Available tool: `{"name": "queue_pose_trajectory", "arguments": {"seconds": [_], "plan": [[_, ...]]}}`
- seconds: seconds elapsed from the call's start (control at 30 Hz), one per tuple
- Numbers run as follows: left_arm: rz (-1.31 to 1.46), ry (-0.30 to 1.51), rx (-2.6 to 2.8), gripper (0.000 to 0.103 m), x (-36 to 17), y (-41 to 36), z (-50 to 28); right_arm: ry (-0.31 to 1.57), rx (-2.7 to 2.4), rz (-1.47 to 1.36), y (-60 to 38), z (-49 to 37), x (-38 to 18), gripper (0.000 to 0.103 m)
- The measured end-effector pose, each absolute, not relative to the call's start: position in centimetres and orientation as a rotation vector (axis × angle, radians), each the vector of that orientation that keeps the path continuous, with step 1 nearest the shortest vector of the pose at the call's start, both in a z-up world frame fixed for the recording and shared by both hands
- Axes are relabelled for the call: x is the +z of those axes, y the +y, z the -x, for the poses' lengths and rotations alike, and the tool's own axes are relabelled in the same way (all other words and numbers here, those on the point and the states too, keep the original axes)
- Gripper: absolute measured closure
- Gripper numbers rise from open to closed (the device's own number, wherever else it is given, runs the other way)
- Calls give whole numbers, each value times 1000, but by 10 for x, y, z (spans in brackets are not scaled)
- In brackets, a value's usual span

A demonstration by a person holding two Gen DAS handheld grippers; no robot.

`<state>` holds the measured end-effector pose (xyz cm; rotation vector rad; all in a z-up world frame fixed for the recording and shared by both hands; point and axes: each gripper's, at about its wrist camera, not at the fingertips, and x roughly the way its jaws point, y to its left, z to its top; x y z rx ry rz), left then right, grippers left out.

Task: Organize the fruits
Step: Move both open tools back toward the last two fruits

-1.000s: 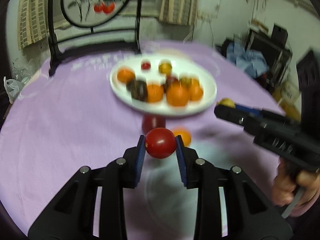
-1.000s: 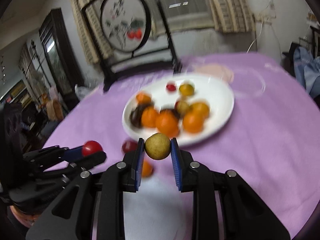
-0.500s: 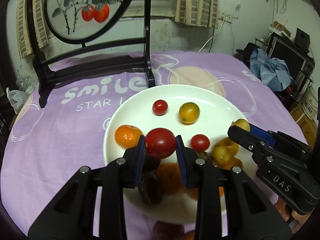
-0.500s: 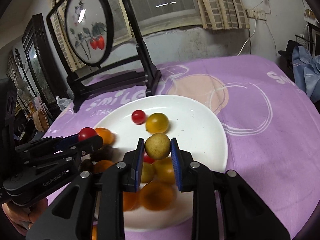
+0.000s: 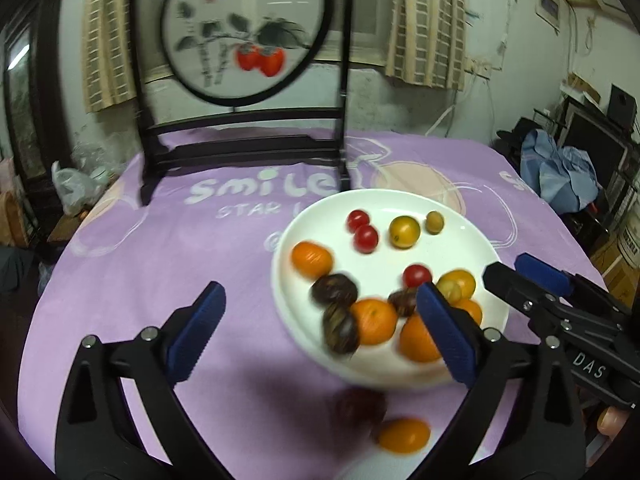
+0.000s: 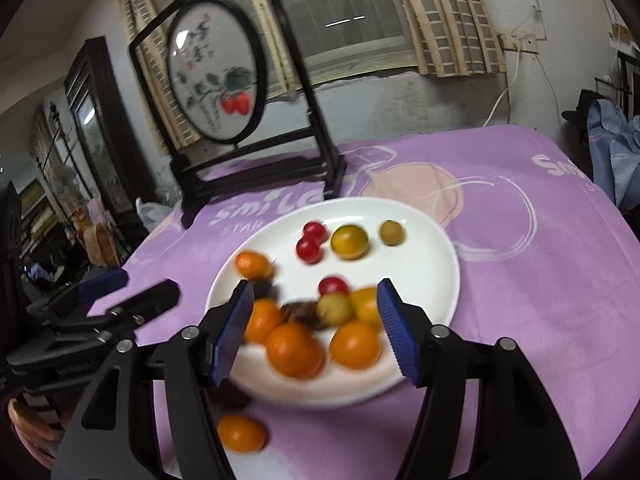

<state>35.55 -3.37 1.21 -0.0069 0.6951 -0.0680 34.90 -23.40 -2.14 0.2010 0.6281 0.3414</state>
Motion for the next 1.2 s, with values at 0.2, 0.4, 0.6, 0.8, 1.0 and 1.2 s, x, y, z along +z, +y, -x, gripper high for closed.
{"name": "queue_pose_trajectory", "arguments": {"seconds": [0.2,0.4,0.6,0.8,1.0,1.2], "plan": [[68,700,35,2,-11,7,-304,694,400,-133,-214,-308,-43,39],[146,791,124,2,-39,43,-293,770,467,28,-171,-283,-68,39],[179,772,115,2,-34,48,-286,803,478,110,-154,-286,-81,39],[169,789,125,2,-37,46,-289,796,478,147,-148,-291,-82,39],[224,780,127,2,-33,55,-287,827,486,149,-142,-300,-86,39],[231,787,129,2,-34,56,-289,862,491,156,-137,-307,-91,49]]}}
